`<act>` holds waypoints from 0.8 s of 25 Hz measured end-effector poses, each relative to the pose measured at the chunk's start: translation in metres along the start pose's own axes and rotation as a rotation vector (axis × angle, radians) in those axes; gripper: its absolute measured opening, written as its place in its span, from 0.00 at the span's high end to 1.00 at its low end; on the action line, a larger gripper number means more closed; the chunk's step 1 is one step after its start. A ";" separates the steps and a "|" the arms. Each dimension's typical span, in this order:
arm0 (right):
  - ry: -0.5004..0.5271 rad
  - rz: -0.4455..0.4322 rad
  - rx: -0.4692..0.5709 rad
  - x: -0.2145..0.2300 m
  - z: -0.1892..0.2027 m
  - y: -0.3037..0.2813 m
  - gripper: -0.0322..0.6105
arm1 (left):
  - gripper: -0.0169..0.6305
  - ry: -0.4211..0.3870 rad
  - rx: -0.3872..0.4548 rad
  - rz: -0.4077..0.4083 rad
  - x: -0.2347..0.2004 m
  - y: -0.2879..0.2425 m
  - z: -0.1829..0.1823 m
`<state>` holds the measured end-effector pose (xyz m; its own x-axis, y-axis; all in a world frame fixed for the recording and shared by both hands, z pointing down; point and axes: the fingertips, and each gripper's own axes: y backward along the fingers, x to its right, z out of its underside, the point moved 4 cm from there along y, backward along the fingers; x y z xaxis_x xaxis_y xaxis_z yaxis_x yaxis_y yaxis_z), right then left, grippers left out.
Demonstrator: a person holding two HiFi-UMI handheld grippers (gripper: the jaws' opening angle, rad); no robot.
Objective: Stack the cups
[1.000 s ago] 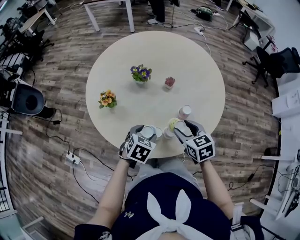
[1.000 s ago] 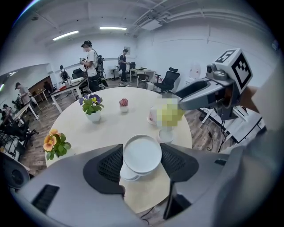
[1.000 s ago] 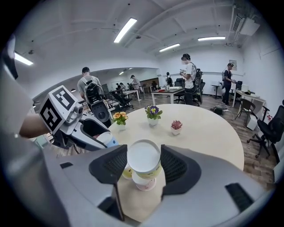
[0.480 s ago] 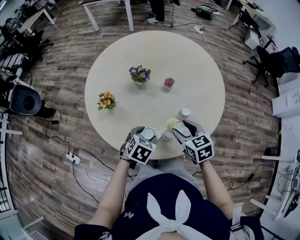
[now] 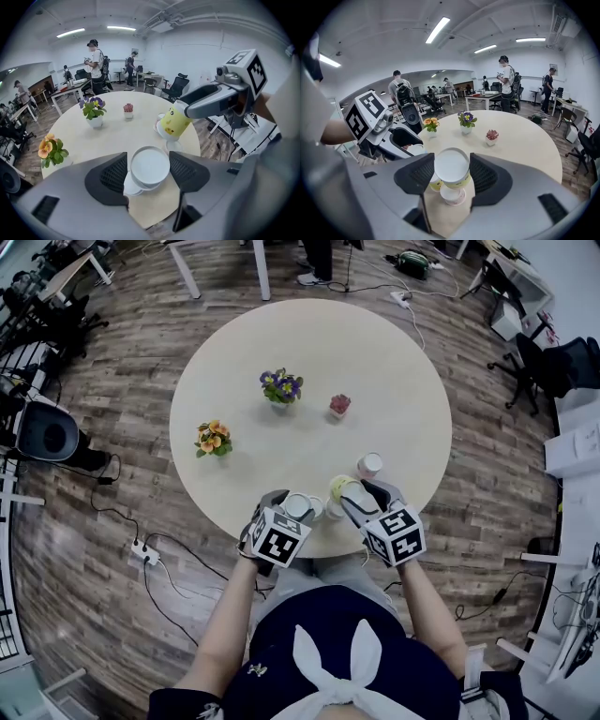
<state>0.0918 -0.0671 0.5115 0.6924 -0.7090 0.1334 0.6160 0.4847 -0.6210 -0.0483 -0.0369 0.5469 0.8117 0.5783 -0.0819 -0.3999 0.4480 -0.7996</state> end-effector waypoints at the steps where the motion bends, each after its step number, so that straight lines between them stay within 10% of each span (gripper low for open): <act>1: 0.008 -0.001 0.000 -0.001 -0.002 0.001 0.58 | 0.55 0.016 0.014 0.007 -0.001 0.003 -0.001; 11: 0.073 -0.051 -0.032 -0.010 -0.013 0.003 0.57 | 0.55 0.288 0.237 0.003 -0.040 0.050 -0.017; 20: 0.129 -0.156 -0.118 -0.028 -0.004 -0.008 0.57 | 0.55 0.379 0.241 -0.120 -0.077 0.068 0.008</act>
<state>0.0662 -0.0527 0.5098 0.5336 -0.8340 0.1400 0.6584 0.3058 -0.6878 -0.1415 -0.0455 0.5032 0.9388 0.2428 -0.2443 -0.3444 0.6685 -0.6592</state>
